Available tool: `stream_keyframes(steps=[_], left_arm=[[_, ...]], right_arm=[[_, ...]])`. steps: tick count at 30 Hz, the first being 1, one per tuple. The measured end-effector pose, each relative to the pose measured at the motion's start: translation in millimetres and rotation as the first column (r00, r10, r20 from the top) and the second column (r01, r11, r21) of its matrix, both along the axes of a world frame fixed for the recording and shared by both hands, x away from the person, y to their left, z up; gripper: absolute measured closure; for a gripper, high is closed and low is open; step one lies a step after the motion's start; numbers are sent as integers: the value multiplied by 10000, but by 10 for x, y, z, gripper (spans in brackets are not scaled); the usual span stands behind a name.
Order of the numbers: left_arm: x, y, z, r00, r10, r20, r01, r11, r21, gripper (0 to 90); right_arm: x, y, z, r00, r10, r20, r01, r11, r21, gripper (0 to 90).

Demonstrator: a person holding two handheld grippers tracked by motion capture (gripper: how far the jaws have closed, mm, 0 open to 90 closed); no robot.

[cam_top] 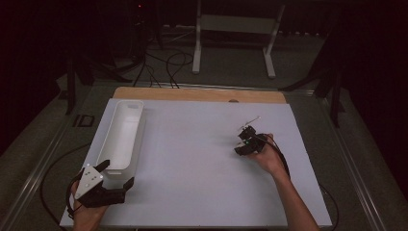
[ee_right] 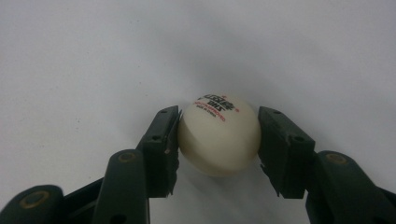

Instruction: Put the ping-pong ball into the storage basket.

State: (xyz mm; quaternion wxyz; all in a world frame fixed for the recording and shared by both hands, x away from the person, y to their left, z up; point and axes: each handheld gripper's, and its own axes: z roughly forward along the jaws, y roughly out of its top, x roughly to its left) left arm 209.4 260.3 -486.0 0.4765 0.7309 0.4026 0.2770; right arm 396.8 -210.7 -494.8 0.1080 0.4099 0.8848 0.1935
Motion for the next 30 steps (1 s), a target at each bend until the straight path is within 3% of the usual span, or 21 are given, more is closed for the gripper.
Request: stream_keyframes(steps=[7, 18, 25, 30], left_arm=[[-1, 0, -1, 10000, 0, 5, 0, 10000, 7, 0], [1, -7, -1, 10000, 5, -9, -5, 10000, 39, 0], [0, -8, -1, 10000, 8, -15, -8, 10000, 38, 0], [0, -8, -1, 10000, 1, -13, -1, 10000, 29, 0]], right_arm=[[-34, -1, 21, 9999, 159, 2, -159, 9997, -160, 503], [-179, 28, 197, 9989, 286, 362, -278, 9993, -234, 504], [-198, 22, 249, 9988, 230, 427, -219, 9994, -261, 505], [-216, 64, 379, 9971, 291, 702, -273, 9993, -261, 505]])
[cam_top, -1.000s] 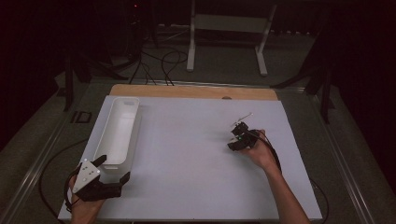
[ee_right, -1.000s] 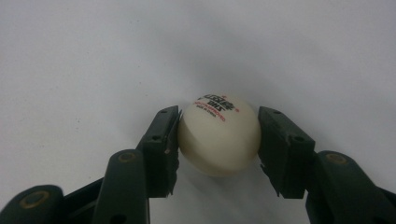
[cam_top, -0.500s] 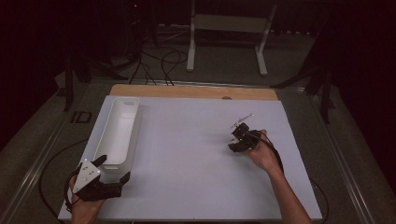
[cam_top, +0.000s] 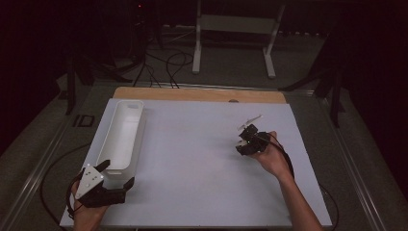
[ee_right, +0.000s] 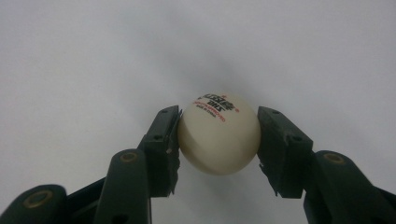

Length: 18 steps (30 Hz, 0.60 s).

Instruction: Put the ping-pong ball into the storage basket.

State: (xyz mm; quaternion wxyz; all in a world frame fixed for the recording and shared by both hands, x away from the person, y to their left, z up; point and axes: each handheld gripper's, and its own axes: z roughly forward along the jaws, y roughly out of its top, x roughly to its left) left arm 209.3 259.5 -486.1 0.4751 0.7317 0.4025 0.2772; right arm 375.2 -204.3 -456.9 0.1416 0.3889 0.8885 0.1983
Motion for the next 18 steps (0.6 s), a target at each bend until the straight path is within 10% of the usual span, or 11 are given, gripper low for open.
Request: stream_keyframes(steps=[18], left_arm=[[1, -3, 0, 10000, -3, -13, 3, 10000, -21, 0]], right_arm=[[0, 116, 250, 9988, 197, 454, -193, 9998, -87, 505]])
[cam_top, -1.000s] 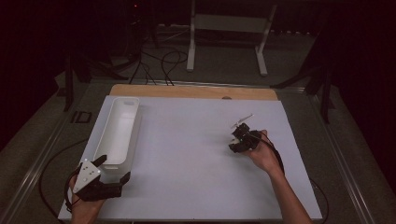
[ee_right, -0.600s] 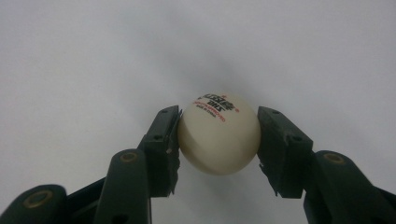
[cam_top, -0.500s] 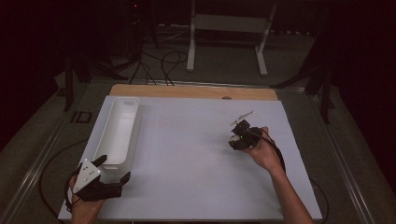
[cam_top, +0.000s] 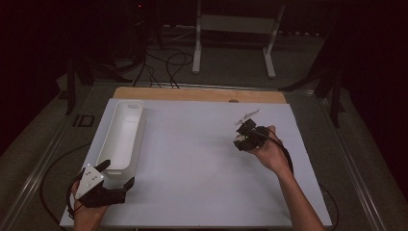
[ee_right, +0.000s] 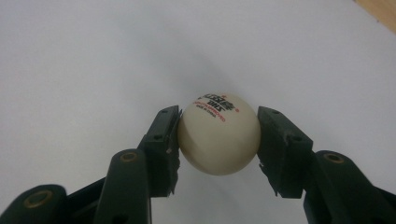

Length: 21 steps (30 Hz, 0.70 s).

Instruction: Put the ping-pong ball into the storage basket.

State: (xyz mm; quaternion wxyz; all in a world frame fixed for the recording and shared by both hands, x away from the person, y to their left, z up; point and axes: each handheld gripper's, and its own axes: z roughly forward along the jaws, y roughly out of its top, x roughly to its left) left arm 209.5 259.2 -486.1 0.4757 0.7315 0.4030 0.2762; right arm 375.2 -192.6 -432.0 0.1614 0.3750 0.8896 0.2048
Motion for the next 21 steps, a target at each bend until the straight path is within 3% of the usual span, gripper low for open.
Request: stream_keyframes(steps=[21], left_arm=[[3, 6, -3, 10000, -22, 4, 22, 10000, -55, 0]], right_arm=[[33, 184, 184, 9986, 402, 333, -403, 9992, 22, 505]])
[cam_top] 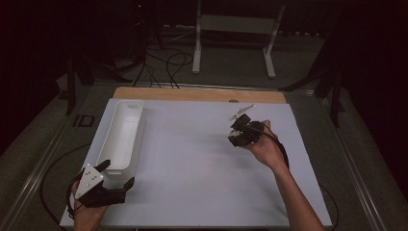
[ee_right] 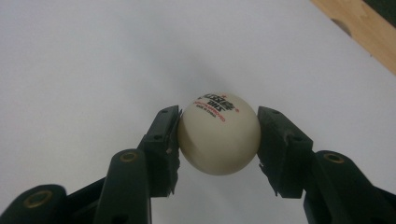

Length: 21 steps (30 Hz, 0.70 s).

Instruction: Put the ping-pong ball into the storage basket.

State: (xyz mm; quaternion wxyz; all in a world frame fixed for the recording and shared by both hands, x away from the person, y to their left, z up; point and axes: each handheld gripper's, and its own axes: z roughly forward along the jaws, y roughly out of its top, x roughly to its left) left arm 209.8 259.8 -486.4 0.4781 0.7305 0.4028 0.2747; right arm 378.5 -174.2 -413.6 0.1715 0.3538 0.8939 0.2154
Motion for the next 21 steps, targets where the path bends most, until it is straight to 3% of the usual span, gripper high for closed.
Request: stream_keyframes(steps=[21], left_arm=[[-1, -2, 0, 10000, 4, 2, -4, 10000, 4, 0]], right_arm=[[26, 172, 161, 9994, 245, 234, -246, 9997, 39, 505]])
